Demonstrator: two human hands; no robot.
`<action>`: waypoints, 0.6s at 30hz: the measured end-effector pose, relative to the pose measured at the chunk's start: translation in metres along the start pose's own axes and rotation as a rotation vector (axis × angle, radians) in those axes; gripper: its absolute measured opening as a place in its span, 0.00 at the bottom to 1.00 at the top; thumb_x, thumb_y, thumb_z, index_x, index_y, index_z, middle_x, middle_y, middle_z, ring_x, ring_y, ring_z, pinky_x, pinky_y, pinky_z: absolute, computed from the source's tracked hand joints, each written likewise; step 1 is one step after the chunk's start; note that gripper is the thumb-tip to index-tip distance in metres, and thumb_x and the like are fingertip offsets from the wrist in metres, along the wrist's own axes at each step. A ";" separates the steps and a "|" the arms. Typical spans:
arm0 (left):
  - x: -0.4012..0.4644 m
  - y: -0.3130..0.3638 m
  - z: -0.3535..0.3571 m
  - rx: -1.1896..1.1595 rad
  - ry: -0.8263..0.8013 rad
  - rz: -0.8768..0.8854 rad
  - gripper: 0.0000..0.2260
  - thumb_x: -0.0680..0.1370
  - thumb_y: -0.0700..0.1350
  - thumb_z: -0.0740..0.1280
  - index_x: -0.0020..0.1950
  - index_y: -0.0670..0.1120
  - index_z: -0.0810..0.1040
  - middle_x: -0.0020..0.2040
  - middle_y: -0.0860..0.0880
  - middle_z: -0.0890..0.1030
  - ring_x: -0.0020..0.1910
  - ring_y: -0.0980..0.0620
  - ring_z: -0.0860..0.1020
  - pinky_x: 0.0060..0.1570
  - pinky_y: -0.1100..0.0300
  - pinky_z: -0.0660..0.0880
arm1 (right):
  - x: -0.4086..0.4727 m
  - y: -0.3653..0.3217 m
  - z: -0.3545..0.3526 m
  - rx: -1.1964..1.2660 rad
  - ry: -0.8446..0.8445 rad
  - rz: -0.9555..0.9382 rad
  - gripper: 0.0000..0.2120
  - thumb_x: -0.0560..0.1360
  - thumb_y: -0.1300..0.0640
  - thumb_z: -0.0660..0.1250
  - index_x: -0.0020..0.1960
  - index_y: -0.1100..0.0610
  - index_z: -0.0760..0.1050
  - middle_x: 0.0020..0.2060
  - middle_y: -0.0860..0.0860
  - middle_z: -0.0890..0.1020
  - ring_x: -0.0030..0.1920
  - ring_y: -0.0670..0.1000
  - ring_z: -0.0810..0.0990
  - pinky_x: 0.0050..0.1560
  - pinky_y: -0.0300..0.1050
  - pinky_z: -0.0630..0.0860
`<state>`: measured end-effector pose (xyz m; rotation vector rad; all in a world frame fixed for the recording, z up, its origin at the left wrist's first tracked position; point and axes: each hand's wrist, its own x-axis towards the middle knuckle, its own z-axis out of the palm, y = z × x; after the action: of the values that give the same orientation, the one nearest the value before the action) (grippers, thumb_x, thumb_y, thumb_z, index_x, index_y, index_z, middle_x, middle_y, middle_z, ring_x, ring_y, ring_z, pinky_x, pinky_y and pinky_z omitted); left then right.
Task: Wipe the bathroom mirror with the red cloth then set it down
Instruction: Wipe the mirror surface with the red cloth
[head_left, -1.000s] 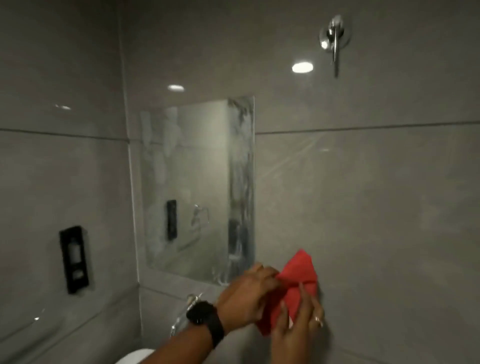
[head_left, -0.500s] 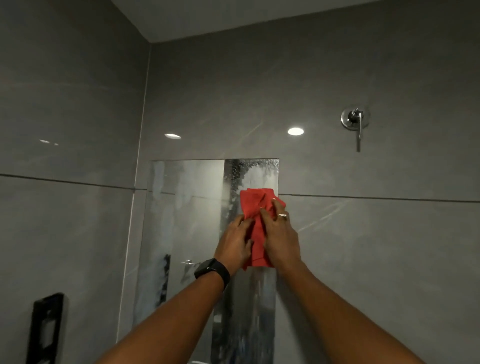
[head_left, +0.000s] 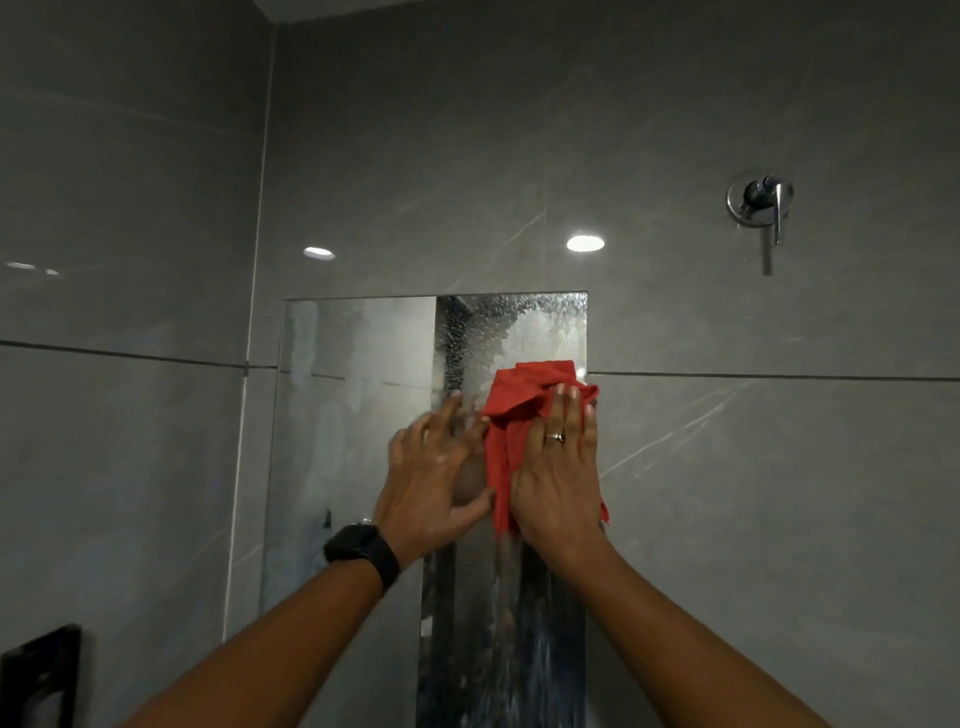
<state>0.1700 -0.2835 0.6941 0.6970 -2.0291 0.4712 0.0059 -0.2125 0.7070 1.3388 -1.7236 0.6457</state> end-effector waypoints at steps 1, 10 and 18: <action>-0.002 -0.016 -0.008 0.005 0.037 -0.029 0.39 0.76 0.67 0.62 0.85 0.58 0.58 0.88 0.44 0.57 0.83 0.38 0.61 0.79 0.32 0.59 | 0.002 0.003 0.003 0.066 0.025 0.012 0.33 0.83 0.49 0.46 0.81 0.68 0.51 0.81 0.70 0.41 0.82 0.69 0.36 0.82 0.66 0.40; -0.023 -0.125 -0.079 0.149 0.240 -0.339 0.39 0.80 0.64 0.49 0.85 0.42 0.61 0.87 0.39 0.60 0.86 0.36 0.58 0.84 0.33 0.50 | 0.061 0.025 0.015 0.125 0.210 -0.042 0.43 0.80 0.28 0.53 0.82 0.59 0.56 0.82 0.66 0.40 0.82 0.67 0.38 0.82 0.68 0.44; -0.037 -0.160 -0.083 0.247 0.240 -0.341 0.39 0.80 0.64 0.48 0.86 0.41 0.60 0.87 0.39 0.60 0.86 0.36 0.58 0.84 0.35 0.47 | 0.137 0.009 -0.020 0.111 0.252 -0.048 0.45 0.79 0.27 0.48 0.82 0.60 0.57 0.84 0.59 0.43 0.83 0.67 0.40 0.80 0.69 0.47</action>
<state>0.3409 -0.3480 0.7136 1.0620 -1.6022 0.5776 -0.0075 -0.2649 0.8351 1.3085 -1.4676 0.8550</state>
